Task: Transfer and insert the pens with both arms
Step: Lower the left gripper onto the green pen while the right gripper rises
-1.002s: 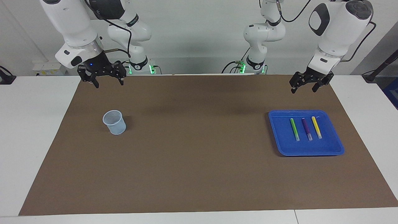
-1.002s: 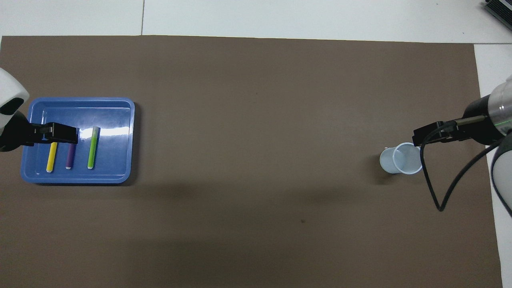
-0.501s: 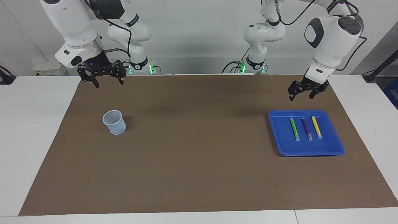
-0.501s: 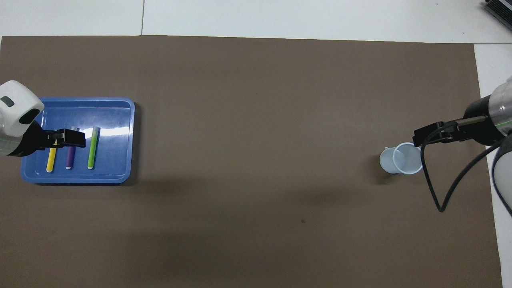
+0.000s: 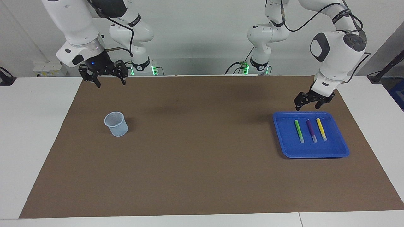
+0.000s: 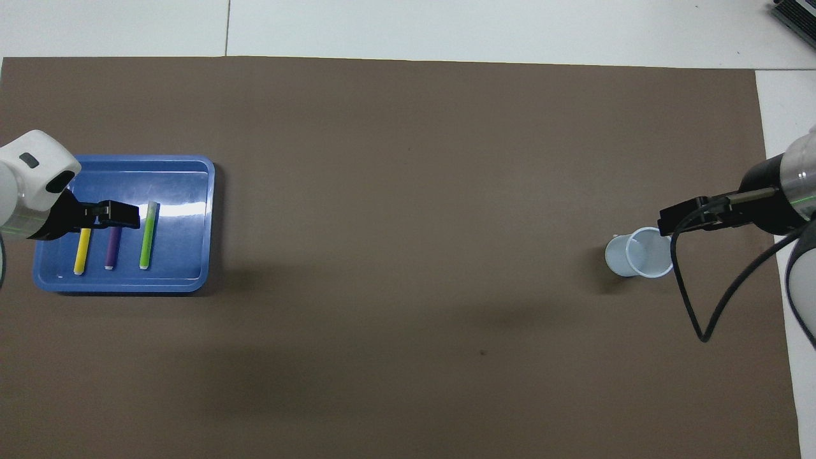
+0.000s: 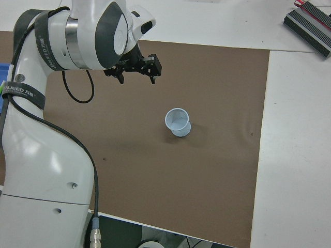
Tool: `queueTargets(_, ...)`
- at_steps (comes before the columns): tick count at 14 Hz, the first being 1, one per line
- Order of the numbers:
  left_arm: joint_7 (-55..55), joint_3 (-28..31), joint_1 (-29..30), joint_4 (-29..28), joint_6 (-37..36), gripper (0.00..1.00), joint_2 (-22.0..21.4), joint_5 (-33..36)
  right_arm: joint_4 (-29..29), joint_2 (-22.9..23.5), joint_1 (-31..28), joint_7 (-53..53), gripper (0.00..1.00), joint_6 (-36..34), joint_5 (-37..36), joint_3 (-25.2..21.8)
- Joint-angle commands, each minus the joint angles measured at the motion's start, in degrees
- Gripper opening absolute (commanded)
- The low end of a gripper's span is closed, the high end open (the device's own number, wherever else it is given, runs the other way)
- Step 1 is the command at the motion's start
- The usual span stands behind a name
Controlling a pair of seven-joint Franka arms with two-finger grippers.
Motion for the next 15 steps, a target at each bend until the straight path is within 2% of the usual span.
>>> queueTargets(1, 1.58, -0.09, 0.58, -0.96, 4.83, 1.00, 2.95, -0.82, -1.55, -1.18, 0.04, -0.73, 1.00, 1.82, 2.25, 0.31)
queueTargets(4, 1.93, -0.09, 1.98, -3.51, 9.93, 1.00, 3.93, -0.82, -1.90, -1.18, 0.13, 0.93, 1.00, 4.88, 4.96, 0.57)
queueTargets(7, 3.43, -0.09, 2.60, -3.51, 13.62, 1.00, 7.52, -0.82, -3.83, -1.53, 0.56, 1.29, 1.00, 8.06, 7.09, 0.57)
queueTargets(10, 3.95, -0.09, 3.13, -3.34, 17.75, 1.00, 11.21, -0.82, -5.76, -1.62, 1.71, 6.11, 1.00, 10.00, 7.79, 0.57)
queueTargets(12, 4.05, -0.09, 3.13, -3.34, 21.44, 1.00, 14.11, -0.74, -9.27, -3.02, 1.80, 7.69, 1.00, 12.62, 12.43, 0.57)
queueTargets(15, 4.13, -0.09, 3.22, -3.34, 25.23, 1.00, 17.19, -0.82, -9.99, -2.94, 3.90, 15.15, 1.00, 14.04, 13.59, 0.57)
